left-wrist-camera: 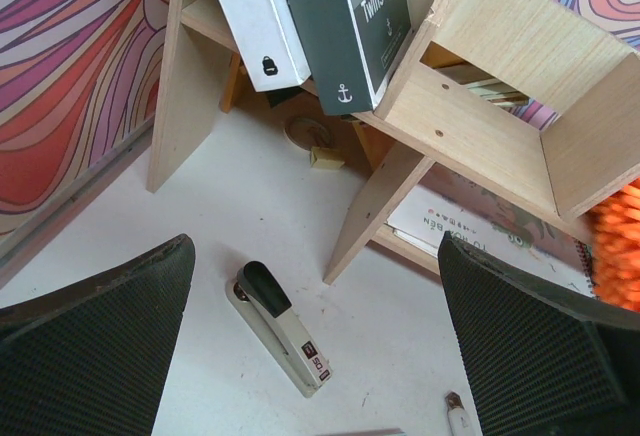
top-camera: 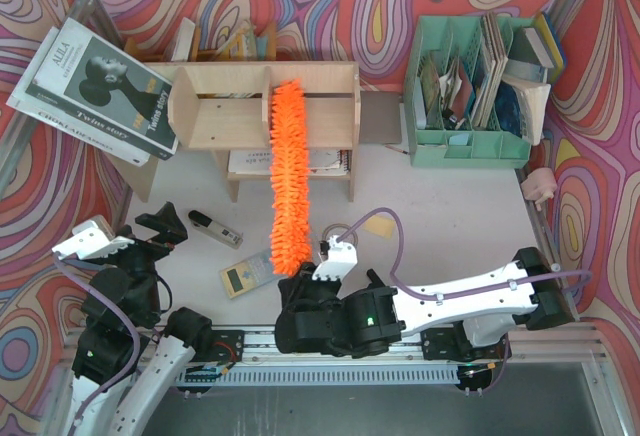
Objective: Dust the bookshelf with a duster
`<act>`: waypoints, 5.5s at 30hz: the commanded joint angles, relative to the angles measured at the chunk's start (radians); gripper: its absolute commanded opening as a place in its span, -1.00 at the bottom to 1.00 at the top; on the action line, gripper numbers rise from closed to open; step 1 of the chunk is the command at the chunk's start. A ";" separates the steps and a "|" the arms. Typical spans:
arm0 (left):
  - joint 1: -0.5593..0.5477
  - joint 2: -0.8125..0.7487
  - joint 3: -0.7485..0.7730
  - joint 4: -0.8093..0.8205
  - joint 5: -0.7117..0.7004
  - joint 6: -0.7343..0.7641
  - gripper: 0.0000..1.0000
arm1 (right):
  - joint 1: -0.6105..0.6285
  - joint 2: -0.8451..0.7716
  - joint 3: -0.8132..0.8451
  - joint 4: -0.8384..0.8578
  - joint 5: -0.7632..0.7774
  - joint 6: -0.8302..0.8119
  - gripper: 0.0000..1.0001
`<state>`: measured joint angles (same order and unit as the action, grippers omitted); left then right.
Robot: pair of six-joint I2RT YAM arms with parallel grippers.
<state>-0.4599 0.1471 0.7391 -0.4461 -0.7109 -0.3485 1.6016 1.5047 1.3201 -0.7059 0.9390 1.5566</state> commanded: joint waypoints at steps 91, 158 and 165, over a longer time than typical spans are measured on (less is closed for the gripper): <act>0.005 0.045 0.011 -0.010 0.008 -0.012 0.97 | -0.055 -0.031 0.000 -0.064 0.013 0.018 -1.00; 0.004 0.077 0.013 -0.011 0.009 -0.007 0.97 | -0.046 -0.070 -0.044 0.076 -0.061 -0.207 -1.00; 0.004 0.078 0.014 -0.012 0.007 -0.007 0.97 | -0.038 -0.122 0.004 0.179 0.017 -0.365 -1.00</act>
<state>-0.4599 0.2150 0.7406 -0.4534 -0.7101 -0.3557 1.5501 1.4448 1.2762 -0.5949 0.8669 1.2995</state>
